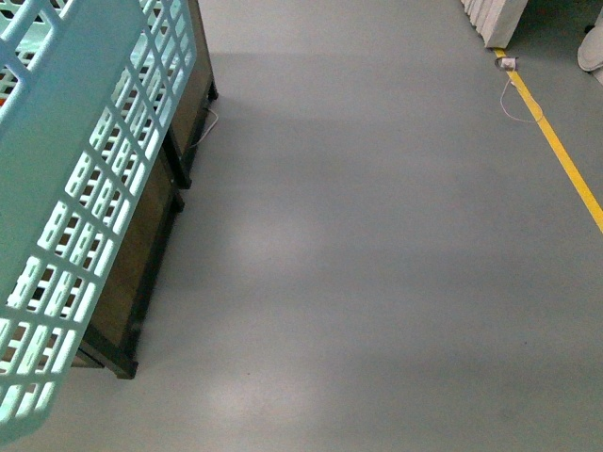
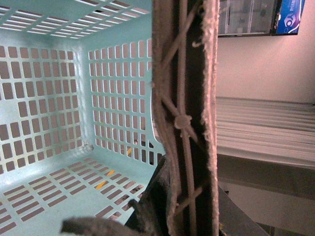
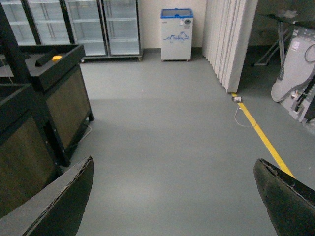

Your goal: Pick lemon and mango into basket

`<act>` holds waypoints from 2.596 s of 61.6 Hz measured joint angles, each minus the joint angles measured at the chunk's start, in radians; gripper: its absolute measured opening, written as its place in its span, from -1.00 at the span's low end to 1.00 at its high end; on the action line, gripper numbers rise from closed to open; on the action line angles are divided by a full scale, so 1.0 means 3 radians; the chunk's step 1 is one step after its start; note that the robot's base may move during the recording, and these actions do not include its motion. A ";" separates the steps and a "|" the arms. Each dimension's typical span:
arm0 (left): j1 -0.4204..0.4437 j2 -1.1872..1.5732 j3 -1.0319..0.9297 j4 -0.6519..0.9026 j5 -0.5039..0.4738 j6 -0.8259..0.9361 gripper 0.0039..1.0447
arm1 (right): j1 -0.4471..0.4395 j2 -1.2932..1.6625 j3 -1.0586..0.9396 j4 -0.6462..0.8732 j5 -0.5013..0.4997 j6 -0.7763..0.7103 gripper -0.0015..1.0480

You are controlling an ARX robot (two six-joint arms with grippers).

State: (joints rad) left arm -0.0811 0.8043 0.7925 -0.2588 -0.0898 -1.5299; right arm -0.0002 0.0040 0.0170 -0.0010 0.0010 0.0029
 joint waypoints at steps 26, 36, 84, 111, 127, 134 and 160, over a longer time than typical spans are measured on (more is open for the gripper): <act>-0.0011 0.0000 0.0000 0.0000 0.0033 -0.0028 -0.89 | 0.0001 0.0000 0.0000 -0.0001 0.0010 0.0000 0.83; -0.0006 0.0003 0.0001 0.0000 0.0001 0.0000 -0.89 | 0.0001 0.0001 0.0000 -0.0001 0.0008 0.0000 0.83; -0.0003 0.0001 0.0001 0.0000 0.0004 0.0015 -0.89 | 0.0001 -0.0003 0.0000 -0.0001 -0.0001 0.0000 0.83; -0.0003 0.0001 0.0003 0.0000 0.0011 0.0020 -0.89 | 0.0001 -0.0001 0.0000 0.0000 0.0010 0.0000 0.83; -0.0003 0.0001 0.0003 0.0001 0.0011 0.0020 -0.89 | 0.0001 -0.0001 0.0000 -0.0001 0.0003 0.0000 0.83; -0.0003 0.0001 0.0001 0.0000 0.0009 0.0022 -0.89 | 0.0001 -0.0001 0.0000 -0.0003 -0.0001 0.0000 0.83; -0.0003 0.0000 0.0001 0.0000 0.0010 0.0023 -0.89 | 0.0001 -0.0001 0.0000 -0.0001 -0.0001 -0.0001 0.83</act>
State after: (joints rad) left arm -0.0818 0.8043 0.7929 -0.2588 -0.0868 -1.5230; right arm 0.0002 0.0036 0.0170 -0.0013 0.0006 0.0025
